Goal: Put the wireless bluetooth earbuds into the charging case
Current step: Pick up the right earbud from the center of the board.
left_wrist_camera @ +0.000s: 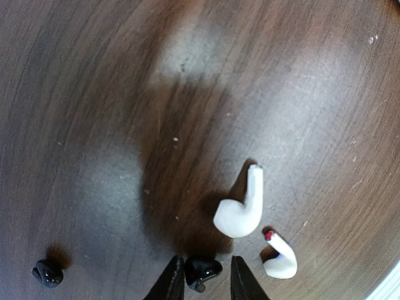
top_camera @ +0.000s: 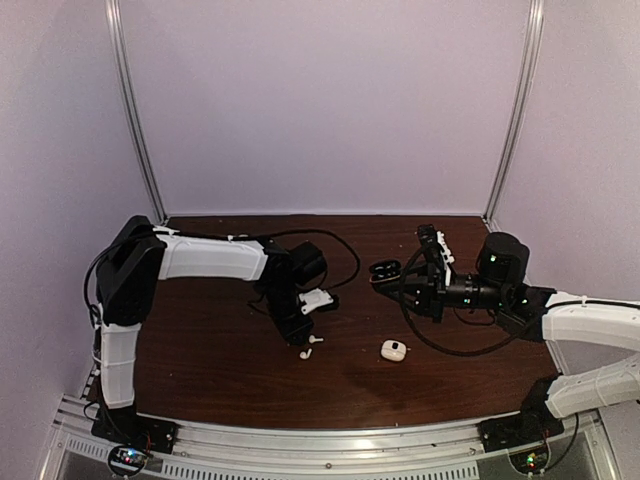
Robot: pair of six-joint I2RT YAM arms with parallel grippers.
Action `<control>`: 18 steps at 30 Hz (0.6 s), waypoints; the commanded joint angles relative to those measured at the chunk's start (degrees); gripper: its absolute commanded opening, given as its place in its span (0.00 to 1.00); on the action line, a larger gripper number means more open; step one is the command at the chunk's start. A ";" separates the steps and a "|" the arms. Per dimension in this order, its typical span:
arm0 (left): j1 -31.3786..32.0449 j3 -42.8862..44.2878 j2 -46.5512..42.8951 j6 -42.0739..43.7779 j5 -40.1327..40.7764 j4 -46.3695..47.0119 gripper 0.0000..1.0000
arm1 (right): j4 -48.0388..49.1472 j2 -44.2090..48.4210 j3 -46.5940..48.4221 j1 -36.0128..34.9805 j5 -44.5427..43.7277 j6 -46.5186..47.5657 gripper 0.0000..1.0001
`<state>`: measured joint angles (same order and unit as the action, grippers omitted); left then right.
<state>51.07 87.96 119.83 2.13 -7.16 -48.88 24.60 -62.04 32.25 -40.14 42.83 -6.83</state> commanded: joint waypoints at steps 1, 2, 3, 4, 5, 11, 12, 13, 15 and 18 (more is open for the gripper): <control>0.33 2.18 1.47 1.16 2.43 -2.57 0.26 | 0.71 0.74 0.42 0.30 0.15 0.24 0.00; 0.41 2.27 1.60 1.27 2.66 -2.82 0.26 | 0.71 0.80 0.37 0.28 0.22 0.24 0.00; 0.50 2.34 1.70 1.40 2.94 -2.88 0.26 | 0.75 0.83 0.36 0.32 0.16 0.28 0.00; 0.56 2.38 1.76 1.42 3.20 -2.89 0.25 | 0.68 0.79 0.44 0.29 0.11 0.24 0.00; 0.61 2.51 1.92 1.41 3.47 -2.90 0.25 | 0.63 0.78 0.37 0.31 0.07 0.36 0.00; 0.74 2.45 2.38 1.30 3.76 -2.40 0.18 | 0.28 0.96 0.36 0.31 -0.10 0.41 0.00; 0.76 2.40 2.35 1.32 3.78 -2.29 0.16 | 0.27 0.97 0.47 0.26 -0.11 0.41 0.00; 0.78 2.27 2.27 1.30 4.00 -2.10 0.15 | 0.19 1.02 0.53 0.24 -0.11 0.48 0.00; 0.70 1.69 1.45 1.17 3.85 -1.30 0.13 | 0.12 0.98 0.52 0.30 -0.11 0.58 0.00; 0.13 -0.12 -1.31 0.43 2.62 1.94 0.10 | 0.57 1.11 0.37 0.26 0.10 0.76 0.00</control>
<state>51.53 89.27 120.97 2.90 -3.92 -50.63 24.56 -62.04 32.25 -40.14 42.81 -6.59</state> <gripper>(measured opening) 0.181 0.236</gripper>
